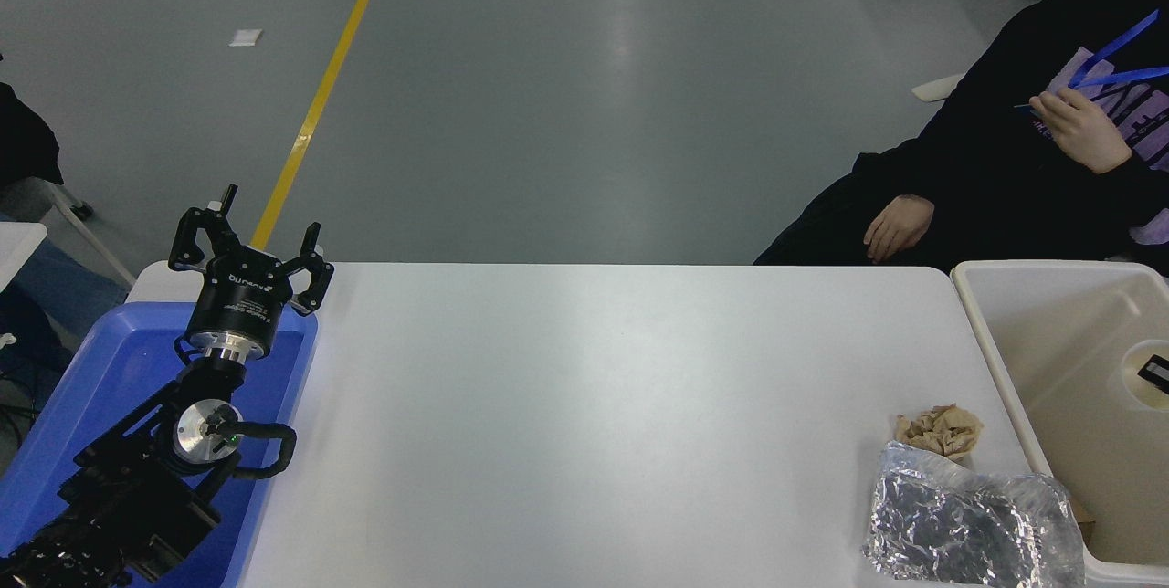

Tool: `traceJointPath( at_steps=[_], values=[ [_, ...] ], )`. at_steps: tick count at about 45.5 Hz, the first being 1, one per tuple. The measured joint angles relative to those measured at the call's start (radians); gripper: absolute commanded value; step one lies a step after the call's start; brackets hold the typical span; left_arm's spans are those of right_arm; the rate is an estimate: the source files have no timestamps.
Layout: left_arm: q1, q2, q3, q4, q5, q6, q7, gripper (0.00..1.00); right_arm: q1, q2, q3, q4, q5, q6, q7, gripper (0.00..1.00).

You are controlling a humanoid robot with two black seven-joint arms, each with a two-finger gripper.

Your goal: Pick up paper cup place in dustbin

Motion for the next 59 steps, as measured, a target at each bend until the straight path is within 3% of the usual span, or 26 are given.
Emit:
traceJointPath(
  at_steps=[2, 4, 6, 14, 31, 48, 51, 59],
  values=[
    [0.000, 0.000, 0.000, 0.000, 0.000, 0.000, 0.000, 0.98, -0.001, 0.000, 0.001, 0.000, 0.000, -0.001, -0.001, 0.24],
    [0.000, 0.000, 0.000, 0.000, 0.000, 0.000, 0.000, 0.98, -0.002, 0.000, 0.004, -0.001, 0.001, -0.004, -0.003, 0.50],
    [0.000, 0.000, 0.000, 0.000, 0.000, 0.000, 0.000, 0.98, -0.003, 0.000, 0.006, -0.001, 0.001, -0.007, -0.004, 0.67],
    [0.000, 0.000, 0.000, 0.000, 0.000, 0.000, 0.000, 0.98, -0.005, -0.001, 0.012, -0.001, 0.003, -0.051, -0.007, 0.85],
    [0.000, 0.000, 0.000, 0.000, 0.000, 0.000, 0.000, 0.98, 0.007, -0.008, 0.016, 0.032, 0.005, -0.119, -0.009, 0.90],
    [0.000, 0.000, 0.000, 0.000, 0.000, 0.000, 0.001, 0.98, 0.162, -0.081, -0.036, 0.268, 0.005, -0.129, -0.009, 0.90],
    [0.000, 0.000, 0.000, 0.000, 0.000, 0.000, 0.001, 0.98, 0.200, -0.093, -0.062, 0.313, 0.005, -0.129, -0.009, 1.00],
    [0.000, 0.000, 0.001, 0.000, 0.000, 0.000, 0.001, 0.98, 0.327, -0.116, -0.145, 0.449, 0.005, -0.122, -0.008, 1.00]
  ],
)
